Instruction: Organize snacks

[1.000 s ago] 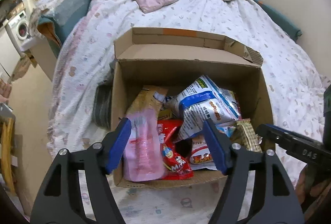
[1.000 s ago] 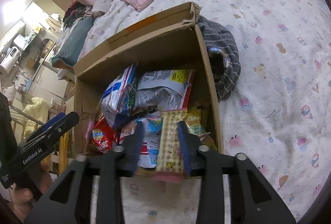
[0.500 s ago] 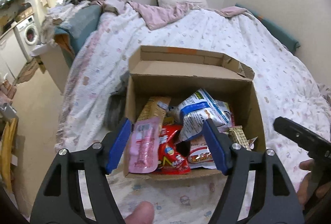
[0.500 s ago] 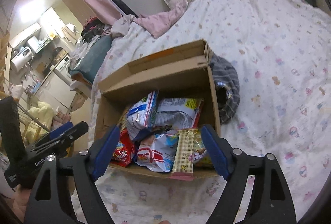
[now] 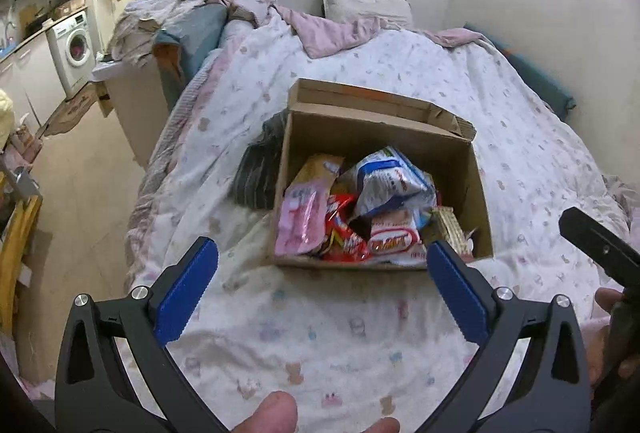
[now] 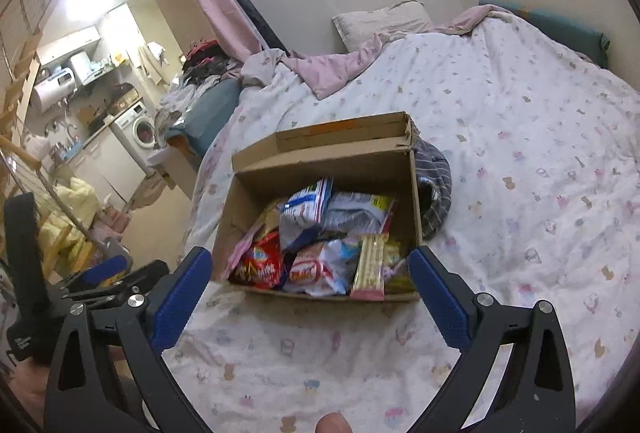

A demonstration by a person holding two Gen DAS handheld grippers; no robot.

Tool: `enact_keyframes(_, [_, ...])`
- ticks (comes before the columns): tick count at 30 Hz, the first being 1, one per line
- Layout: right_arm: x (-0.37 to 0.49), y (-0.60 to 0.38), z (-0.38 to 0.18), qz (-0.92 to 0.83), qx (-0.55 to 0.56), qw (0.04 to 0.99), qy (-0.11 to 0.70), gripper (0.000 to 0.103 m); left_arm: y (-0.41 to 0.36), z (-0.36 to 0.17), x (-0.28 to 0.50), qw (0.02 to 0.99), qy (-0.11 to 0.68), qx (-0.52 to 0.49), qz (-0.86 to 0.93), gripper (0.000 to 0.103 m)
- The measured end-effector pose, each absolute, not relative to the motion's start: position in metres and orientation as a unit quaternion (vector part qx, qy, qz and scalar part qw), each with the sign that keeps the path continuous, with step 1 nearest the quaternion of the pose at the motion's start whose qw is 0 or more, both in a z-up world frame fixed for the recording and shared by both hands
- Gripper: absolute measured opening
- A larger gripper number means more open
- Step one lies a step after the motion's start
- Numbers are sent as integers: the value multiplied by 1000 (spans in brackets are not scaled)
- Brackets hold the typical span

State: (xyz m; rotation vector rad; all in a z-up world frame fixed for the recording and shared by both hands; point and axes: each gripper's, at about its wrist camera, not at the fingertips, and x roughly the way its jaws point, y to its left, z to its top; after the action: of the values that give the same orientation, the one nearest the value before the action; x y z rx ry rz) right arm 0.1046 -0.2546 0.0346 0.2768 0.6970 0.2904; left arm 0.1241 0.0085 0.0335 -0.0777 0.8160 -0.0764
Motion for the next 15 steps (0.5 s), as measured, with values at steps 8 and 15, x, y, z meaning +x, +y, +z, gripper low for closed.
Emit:
enact_keyframes(8, [84, -241, 16, 112, 84, 934, 327, 101, 13, 18, 94, 922, 386, -20, -12, 103])
enact_keyframes(15, [83, -234, 0, 106, 72, 934, 335, 101, 22, 0, 94, 911, 408, -57, -2, 103])
